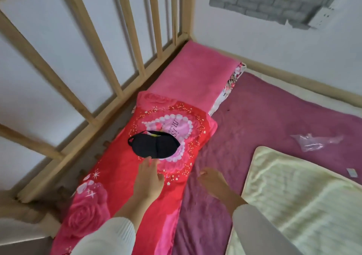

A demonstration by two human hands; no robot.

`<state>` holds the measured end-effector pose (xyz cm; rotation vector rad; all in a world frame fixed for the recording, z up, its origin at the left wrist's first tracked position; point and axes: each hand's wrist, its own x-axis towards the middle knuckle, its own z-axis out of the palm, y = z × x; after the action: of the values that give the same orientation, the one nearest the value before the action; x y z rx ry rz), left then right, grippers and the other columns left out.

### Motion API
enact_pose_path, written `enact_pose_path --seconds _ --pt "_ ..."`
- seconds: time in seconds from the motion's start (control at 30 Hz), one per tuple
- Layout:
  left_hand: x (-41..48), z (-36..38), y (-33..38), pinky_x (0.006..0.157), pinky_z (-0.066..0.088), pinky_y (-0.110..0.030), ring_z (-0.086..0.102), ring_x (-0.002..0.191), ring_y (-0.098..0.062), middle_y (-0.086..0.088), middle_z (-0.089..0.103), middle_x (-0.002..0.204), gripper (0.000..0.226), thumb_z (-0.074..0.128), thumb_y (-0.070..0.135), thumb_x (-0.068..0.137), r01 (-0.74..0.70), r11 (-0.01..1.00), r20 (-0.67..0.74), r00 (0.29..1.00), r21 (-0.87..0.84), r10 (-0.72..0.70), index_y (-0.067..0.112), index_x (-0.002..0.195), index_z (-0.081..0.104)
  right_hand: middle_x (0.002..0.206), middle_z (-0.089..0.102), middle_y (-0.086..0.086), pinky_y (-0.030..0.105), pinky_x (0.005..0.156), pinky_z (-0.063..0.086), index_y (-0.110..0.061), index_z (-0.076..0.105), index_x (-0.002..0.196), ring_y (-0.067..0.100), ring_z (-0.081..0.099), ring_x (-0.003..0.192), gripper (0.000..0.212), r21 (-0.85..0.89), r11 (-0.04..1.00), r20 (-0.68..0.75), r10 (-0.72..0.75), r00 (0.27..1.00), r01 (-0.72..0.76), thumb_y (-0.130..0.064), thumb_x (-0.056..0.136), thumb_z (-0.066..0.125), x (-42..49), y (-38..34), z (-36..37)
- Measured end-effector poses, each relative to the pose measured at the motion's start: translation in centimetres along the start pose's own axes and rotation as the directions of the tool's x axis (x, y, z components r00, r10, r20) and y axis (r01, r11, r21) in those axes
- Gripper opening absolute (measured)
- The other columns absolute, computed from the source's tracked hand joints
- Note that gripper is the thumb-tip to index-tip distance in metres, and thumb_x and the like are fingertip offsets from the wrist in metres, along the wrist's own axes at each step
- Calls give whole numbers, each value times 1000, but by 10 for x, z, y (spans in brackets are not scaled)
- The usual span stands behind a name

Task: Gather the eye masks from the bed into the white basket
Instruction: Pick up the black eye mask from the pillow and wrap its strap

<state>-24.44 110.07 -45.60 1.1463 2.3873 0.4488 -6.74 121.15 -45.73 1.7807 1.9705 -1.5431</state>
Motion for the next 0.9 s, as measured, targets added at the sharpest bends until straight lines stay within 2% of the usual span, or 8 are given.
enact_pose_path --seconds 0.07,0.17,0.33,0.47,0.53,0.67,0.8,0.9 --pt "29 1 -11 112 32 -40 27 142 -31 -17 31 153 54 57 7 86 22 1000 -92 995 -17 -24 8 137 42 85 68 19 42 66 54 3 68 94 23 59 70 19 78 997 16 25 1000 -26 -5 83 56 28 0 15" --pt "67 2 -29 115 27 -48 21 143 -38 -24 23 155 69 63 6 82 68 997 -243 967 -42 -76 5 143 33 88 67 7 20 48 48 -6 64 116 9 55 57 33 140 985 89 93 992 -105 -13 83 61 64 -5 37" --pt "115 -1 -64 114 27 -45 32 139 -38 -21 40 148 80 68 10 82 231 957 -165 951 -174 -260 3 148 24 110 60 7 26 73 42 -9 42 139 17 55 82 58 248 951 69 173 983 -185 -24 86 63 116 -39 72" --pt "126 -4 -79 85 45 -38 57 108 -32 -3 67 100 62 63 5 81 230 931 -127 953 -284 -274 14 139 43 106 67 13 44 82 56 -4 57 123 30 66 91 43 611 742 69 296 953 -275 -15 82 67 133 -72 94" --pt "126 -6 -78 74 46 -30 64 91 -20 8 66 91 51 62 6 80 255 878 -54 952 -406 -302 23 127 54 89 67 11 38 71 55 -2 64 107 27 64 79 26 644 726 15 304 953 -241 -8 82 64 133 -84 96" --pt "121 -15 -65 66 58 -30 69 78 -11 8 70 87 29 54 7 85 366 608 132 909 -705 -395 33 86 68 71 58 5 34 62 46 -8 63 85 19 53 63 5 459 886 -86 126 988 -73 -4 82 60 116 -95 65" --pt "93 -20 -40 54 56 -30 69 53 -16 -10 66 72 16 49 7 93 489 262 324 812 -832 -485 14 87 63 67 60 3 26 53 43 -14 65 74 18 55 64 13 400 916 -167 48 985 23 -3 81 64 75 -83 17" --pt "61 -24 -15 54 58 -30 67 66 -20 -11 64 79 15 47 1 91 545 106 463 786 -832 -410 6 96 60 74 58 12 32 56 41 7 66 89 21 51 63 17 449 894 -180 102 978 -10 -7 80 68 37 -71 -10"
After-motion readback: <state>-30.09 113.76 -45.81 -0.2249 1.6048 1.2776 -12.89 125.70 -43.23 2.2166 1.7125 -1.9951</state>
